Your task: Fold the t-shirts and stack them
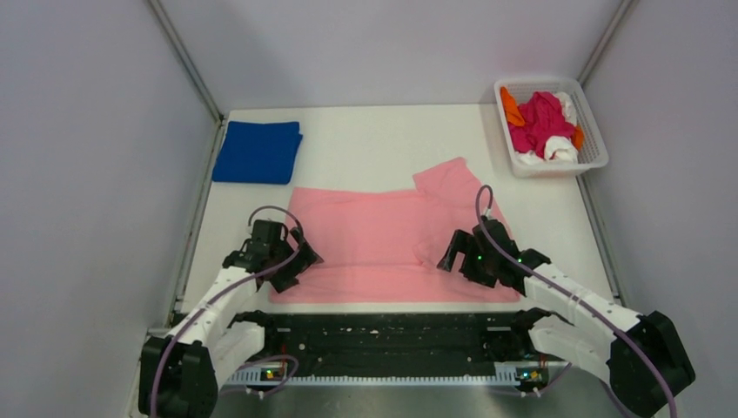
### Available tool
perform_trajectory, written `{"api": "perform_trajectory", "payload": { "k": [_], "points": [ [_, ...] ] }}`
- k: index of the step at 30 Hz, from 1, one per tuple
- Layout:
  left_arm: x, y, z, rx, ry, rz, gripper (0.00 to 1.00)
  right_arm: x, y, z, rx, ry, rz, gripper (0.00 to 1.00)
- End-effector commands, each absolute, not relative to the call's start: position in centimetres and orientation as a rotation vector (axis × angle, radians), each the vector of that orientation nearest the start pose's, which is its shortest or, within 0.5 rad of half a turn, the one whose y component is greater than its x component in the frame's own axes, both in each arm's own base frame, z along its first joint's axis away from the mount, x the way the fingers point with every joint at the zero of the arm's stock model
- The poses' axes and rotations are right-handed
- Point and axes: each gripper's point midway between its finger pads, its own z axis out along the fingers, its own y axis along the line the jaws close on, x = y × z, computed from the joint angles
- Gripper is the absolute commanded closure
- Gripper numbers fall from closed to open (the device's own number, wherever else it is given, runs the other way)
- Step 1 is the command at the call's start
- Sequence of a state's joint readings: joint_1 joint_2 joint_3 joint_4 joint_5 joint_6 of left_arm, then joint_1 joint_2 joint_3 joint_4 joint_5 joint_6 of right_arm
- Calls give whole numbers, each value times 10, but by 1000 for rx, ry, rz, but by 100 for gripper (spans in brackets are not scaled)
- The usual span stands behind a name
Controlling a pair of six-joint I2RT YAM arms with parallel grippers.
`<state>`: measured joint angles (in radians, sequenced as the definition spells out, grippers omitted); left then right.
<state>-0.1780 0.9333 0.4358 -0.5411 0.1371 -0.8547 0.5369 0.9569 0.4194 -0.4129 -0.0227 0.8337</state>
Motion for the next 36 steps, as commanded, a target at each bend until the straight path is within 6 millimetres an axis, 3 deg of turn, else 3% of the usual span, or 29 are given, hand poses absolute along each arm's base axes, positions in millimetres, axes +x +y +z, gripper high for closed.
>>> {"api": "perform_trajectory", "payload": {
  "k": [1,5,8,12,13,16,24,29,36],
  "points": [
    [191,-80,41,-864,2574,-425,1,193,144,61,361,2514,514,1],
    [222,-73,76,-825,2488,-384,1,228,144,113,314,2341,492,1],
    [256,-62,102,-825,2376,-316,1,258,139,150,307,2197,436,1],
    [302,-48,122,-824,2314,-188,1,297,132,174,332,2083,356,1],
    [318,-45,132,-827,2293,-175,1,306,130,176,350,2078,350,1],
    [356,-36,133,-831,2315,-113,6,328,131,175,376,2093,380,1],
    [438,-16,100,-844,2364,49,24,349,130,148,346,2159,363,1],
    [463,-4,75,-843,2409,186,30,348,126,138,343,2179,355,1],
    [479,-2,54,-833,2438,204,40,348,125,138,338,2185,370,1]
  ]
}}
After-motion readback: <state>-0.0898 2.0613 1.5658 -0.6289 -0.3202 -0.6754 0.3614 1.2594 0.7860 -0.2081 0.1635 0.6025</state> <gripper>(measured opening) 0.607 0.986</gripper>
